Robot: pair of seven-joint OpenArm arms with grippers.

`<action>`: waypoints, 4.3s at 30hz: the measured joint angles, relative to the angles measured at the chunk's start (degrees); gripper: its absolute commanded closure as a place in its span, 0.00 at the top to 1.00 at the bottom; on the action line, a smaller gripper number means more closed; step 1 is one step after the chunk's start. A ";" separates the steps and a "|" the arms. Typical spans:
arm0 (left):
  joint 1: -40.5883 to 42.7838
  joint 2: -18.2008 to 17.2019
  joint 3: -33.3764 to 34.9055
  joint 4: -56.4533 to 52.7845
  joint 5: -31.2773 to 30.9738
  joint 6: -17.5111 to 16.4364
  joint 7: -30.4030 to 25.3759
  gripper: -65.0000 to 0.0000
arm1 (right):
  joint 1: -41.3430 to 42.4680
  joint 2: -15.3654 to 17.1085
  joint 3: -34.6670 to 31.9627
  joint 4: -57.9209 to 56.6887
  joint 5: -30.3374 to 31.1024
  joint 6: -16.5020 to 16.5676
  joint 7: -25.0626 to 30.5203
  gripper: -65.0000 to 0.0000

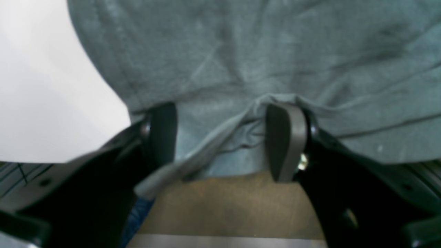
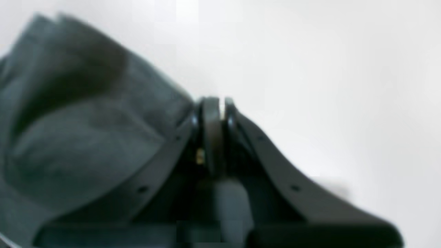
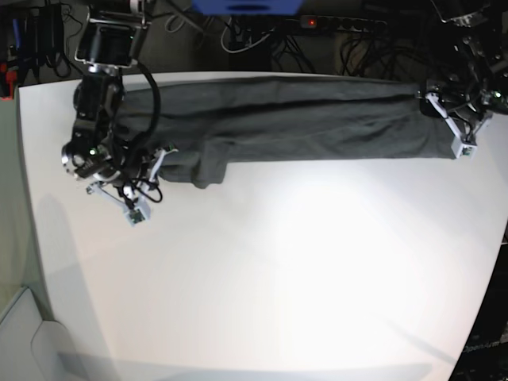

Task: Layout the t-shirt on the table in an organized manner, then fold the t-shirt properly
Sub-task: 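Lower the folded edge with both grippers and smooth the strip, then regrasp the strip ends with both grippers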

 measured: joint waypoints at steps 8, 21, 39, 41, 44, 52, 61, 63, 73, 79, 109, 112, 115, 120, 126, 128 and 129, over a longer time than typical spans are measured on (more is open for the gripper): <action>-0.02 0.00 0.11 0.00 0.02 0.00 0.00 0.62 | -3.34 -0.59 0.07 17.88 0.55 0.09 -7.54 0.00; -0.31 -0.70 0.17 -2.16 -0.55 -0.04 -0.66 0.62 | -13.38 -1.31 1.88 26.36 1.14 0.13 -10.38 0.00; -0.13 -0.83 0.11 -2.80 -0.28 -0.02 -4.35 0.62 | -20.22 -1.33 10.05 26.01 0.85 0.11 -6.27 0.00; -0.13 -0.83 0.11 -2.78 -0.33 -0.04 -4.35 0.62 | -20.04 -1.36 10.03 24.98 0.94 0.13 -5.92 0.00; -0.13 -0.83 0.11 -2.80 -0.28 -0.02 -4.35 0.62 | -19.93 -1.49 9.99 23.23 0.90 0.13 -5.88 0.00; -0.13 -0.83 0.11 -2.78 -0.31 -0.02 -4.31 0.62 | -19.80 -1.49 10.01 21.62 0.66 0.11 -5.97 0.37; -0.11 -0.81 0.07 -2.60 -0.48 -0.02 -4.28 0.62 | -20.11 -1.46 10.27 22.27 0.66 0.11 -6.29 0.56; -0.13 -0.79 -0.04 -2.60 -0.50 -0.02 -4.31 0.62 | -20.11 -1.51 10.25 23.80 0.66 0.11 -6.29 0.56; -0.07 -0.76 -0.07 -2.56 -0.68 -0.02 -4.35 0.64 | -16.87 -7.21 9.11 19.21 0.55 0.13 -5.90 0.56; -0.31 -0.50 -0.26 -2.56 -0.66 -0.02 -4.52 0.71 | -14.25 -6.01 9.62 11.85 0.28 0.09 -2.62 0.56; -4.96 -2.10 -12.81 -7.93 0.61 -6.69 -3.48 0.71 | -13.42 -3.72 9.22 6.82 2.19 -0.09 2.93 0.56; -5.35 -2.03 -12.79 -7.80 0.13 -6.71 -3.67 0.71 | -13.42 -3.69 9.16 6.82 2.19 -0.09 2.97 0.56; -6.12 -1.95 -12.63 -8.11 0.81 -6.69 -3.23 0.71 | -13.40 -3.69 9.16 6.82 2.14 -0.09 2.95 0.56; -7.87 -2.05 -9.05 -8.50 -0.17 -6.51 -3.87 0.71 | -13.42 -3.69 9.14 6.82 2.16 -0.09 2.93 0.56; -10.88 -2.03 -7.48 -11.74 0.09 -6.51 -3.96 0.71 | -13.42 -3.69 9.14 6.78 2.16 -0.09 2.93 0.56; -10.95 -1.99 -7.43 -13.33 -0.04 -6.51 -4.31 0.71 | -13.40 -3.67 9.14 6.78 2.16 -0.09 2.93 0.56; -10.95 -2.05 -7.45 -14.34 0.07 -6.51 -4.02 0.71 | -13.40 -3.67 9.14 6.78 2.16 -0.09 2.99 0.56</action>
